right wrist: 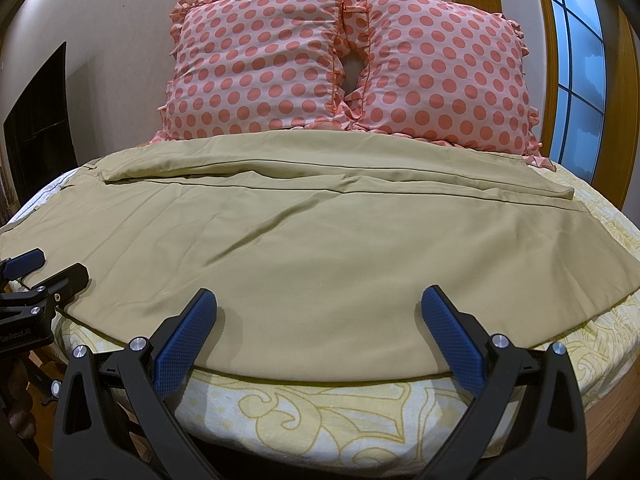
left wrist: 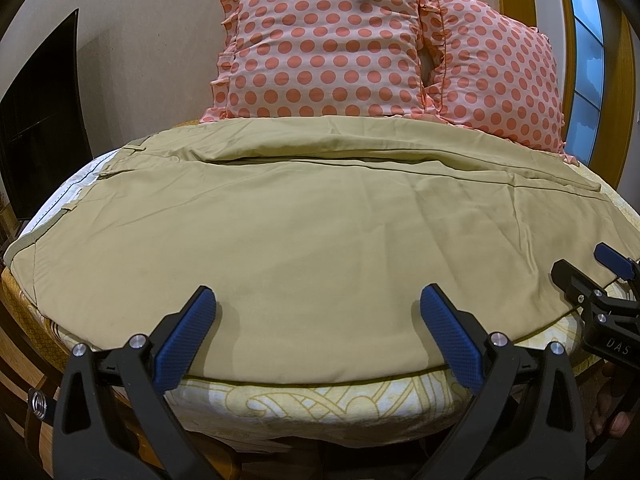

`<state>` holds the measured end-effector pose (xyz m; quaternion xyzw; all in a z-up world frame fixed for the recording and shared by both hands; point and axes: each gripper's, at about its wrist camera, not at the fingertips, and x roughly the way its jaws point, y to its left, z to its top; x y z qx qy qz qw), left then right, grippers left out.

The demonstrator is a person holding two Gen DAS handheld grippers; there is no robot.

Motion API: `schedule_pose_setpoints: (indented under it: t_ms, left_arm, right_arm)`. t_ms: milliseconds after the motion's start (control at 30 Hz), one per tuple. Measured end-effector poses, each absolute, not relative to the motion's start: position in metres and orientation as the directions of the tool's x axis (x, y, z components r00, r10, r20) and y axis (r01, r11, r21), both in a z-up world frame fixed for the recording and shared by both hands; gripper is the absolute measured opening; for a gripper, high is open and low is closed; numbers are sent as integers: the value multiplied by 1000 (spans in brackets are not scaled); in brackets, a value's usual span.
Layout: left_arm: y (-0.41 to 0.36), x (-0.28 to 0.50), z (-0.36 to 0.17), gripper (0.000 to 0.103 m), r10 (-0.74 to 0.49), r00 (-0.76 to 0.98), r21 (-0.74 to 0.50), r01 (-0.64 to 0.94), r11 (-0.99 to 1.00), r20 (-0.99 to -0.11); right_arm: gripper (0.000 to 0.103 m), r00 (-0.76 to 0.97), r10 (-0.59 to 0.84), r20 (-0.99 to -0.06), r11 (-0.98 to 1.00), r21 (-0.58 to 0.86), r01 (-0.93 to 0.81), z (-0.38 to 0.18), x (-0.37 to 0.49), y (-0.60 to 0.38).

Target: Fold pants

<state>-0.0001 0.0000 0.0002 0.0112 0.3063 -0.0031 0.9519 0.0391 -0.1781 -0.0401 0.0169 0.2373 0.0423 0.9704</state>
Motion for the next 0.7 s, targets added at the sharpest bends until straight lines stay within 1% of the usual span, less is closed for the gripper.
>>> schedule_pose_setpoints:
  t_ms: [667,700]
  left_arm:
    - [0,-1,0,101,0,821,22,15,1000,-571]
    - [0,0,0,101,-1,823,23,18,1000,-568]
  right_arm:
    - [102,891,93,-444,996,52,-78,-41,36,-177]
    - [102,884,104,-455,995,51,-90,-39,40,-177]
